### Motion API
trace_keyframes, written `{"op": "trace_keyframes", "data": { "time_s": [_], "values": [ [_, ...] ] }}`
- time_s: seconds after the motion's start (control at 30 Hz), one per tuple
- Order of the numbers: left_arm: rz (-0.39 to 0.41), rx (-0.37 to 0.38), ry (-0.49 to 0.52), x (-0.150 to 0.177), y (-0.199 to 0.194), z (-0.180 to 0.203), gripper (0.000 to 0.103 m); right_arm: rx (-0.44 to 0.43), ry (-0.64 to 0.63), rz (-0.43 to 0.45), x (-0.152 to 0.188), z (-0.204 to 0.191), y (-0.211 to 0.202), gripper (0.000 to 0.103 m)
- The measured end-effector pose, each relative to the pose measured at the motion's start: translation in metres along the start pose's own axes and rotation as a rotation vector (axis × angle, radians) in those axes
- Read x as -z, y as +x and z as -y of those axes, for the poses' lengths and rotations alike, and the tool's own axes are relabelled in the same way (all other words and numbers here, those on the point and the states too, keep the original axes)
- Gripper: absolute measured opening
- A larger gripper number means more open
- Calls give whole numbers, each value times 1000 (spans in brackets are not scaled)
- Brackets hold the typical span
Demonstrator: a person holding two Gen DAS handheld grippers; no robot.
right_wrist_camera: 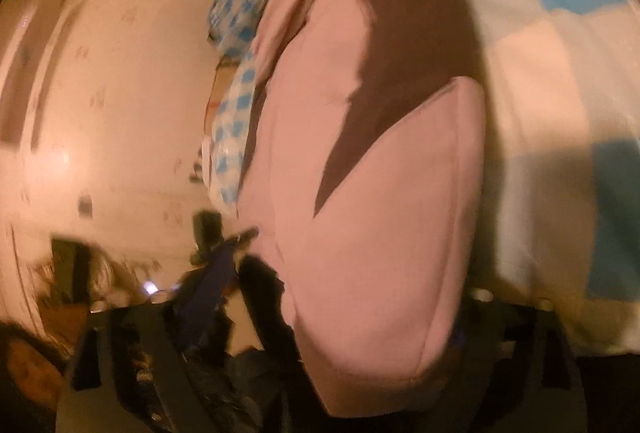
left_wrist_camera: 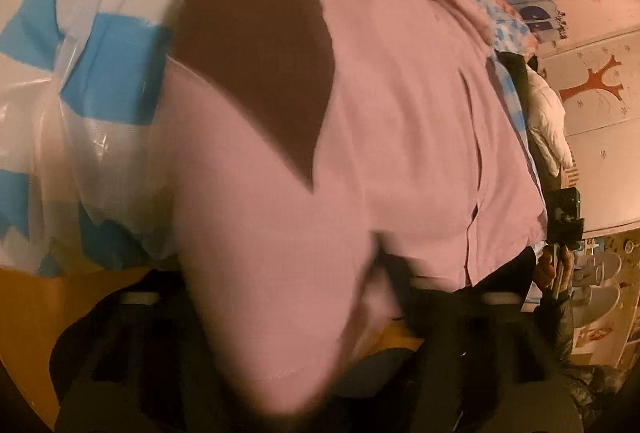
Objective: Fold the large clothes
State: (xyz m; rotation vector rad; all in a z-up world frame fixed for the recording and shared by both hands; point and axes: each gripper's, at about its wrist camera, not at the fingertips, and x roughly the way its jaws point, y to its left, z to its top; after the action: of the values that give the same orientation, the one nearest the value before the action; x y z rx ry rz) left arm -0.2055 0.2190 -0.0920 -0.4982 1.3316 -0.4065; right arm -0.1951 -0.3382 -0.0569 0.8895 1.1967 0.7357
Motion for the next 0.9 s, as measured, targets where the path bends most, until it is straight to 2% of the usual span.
{"op": "trace_keyframes", "data": {
  "time_s": [0.03,0.07,0.13,0.23,0.37,0.47,0.57,0.63,0.7,0.8,0.9],
  "values": [
    [31,26,-11,2,-7,2,15,39,-36,15,1,-7,-1,27],
    [57,26,-5,3,-14,6,12,27,-45,38,4,-12,-3,24],
    [117,27,4,6,-33,18,10,25,-81,70,11,-23,-6,23],
    [250,94,30,16,-84,46,9,-48,-121,141,24,-47,-21,22],
    [394,179,103,46,-158,88,8,-192,-203,233,57,-83,-55,21],
    [461,241,122,85,-201,98,8,-304,-261,297,96,-95,-85,21],
    [525,333,113,134,-232,92,9,-463,-349,354,145,-98,-106,22],
    [545,370,105,151,-234,92,9,-536,-382,365,163,-95,-113,22],
    [535,371,83,153,-226,87,9,-558,-379,363,167,-87,-115,22],
    [515,386,52,140,-217,79,9,-542,-368,359,151,-86,-111,22],
    [555,420,83,117,-225,87,9,-568,-390,399,128,-98,-118,23]
  ]
}}
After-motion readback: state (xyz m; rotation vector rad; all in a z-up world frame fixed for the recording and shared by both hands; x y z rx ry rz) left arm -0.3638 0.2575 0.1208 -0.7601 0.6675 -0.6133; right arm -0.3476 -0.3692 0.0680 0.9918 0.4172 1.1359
